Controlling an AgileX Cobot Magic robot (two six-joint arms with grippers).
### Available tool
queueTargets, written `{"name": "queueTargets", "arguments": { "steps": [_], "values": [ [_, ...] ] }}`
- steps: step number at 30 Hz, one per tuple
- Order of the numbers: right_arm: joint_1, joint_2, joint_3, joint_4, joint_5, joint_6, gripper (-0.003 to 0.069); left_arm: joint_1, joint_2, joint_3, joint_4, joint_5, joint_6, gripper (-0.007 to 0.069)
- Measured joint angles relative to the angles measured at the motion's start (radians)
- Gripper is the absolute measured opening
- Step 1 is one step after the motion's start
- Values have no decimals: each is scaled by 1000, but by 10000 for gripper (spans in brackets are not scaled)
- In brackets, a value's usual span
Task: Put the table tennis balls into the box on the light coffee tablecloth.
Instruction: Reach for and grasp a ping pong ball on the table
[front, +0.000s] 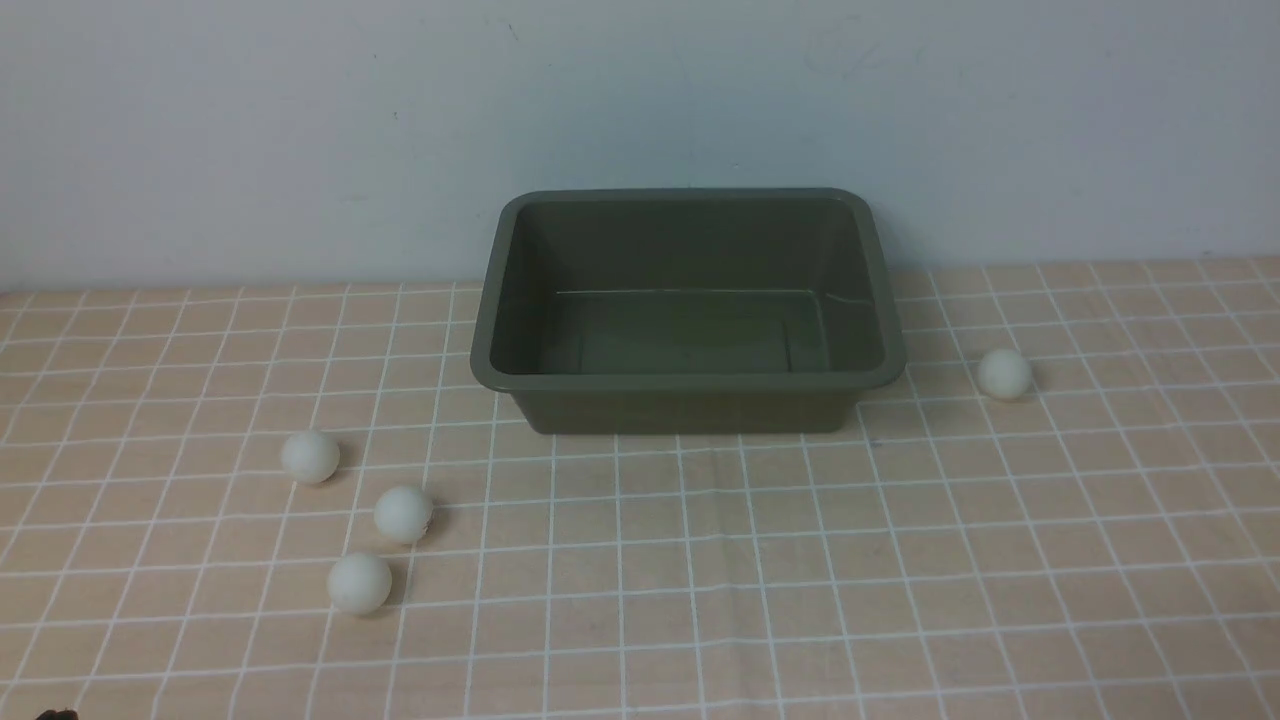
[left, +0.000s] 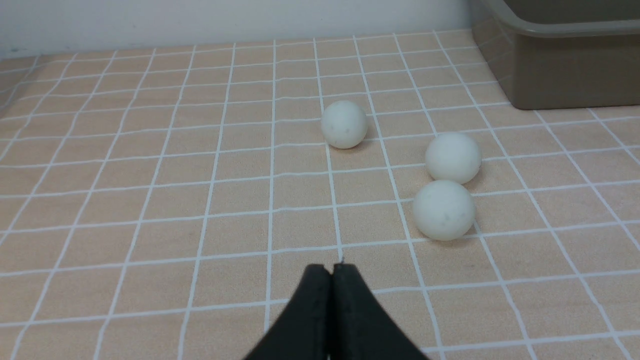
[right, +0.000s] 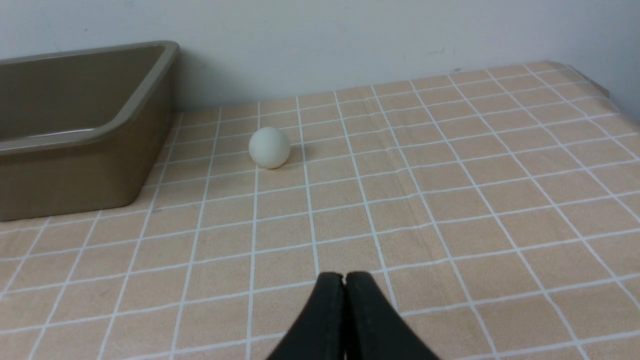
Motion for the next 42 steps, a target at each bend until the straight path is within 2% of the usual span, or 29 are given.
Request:
{"name": "queueTargets", "arguments": {
  "steps": [26,29,34,39,40,42],
  "values": [
    [8,0,0,0,0,0,-19,0,0,0,0,0,0,-69],
    [8,0,0,3,0,0,-19,0,0,0,-35,0,-8,-69],
    [8,0,-1,107,11,0,-19,0,0,0,-271,5,-62,-69],
    [8,0,-1,279,21,0,-19,0,0,1,-639,4,-84,-69],
    [8,0,-1,286,21,0,-19,0,0,1,-639,4,-84,-69],
    [8,0,-1,351,25,0,-19,0,0,1,-762,2,-81,-69]
  ]
}}
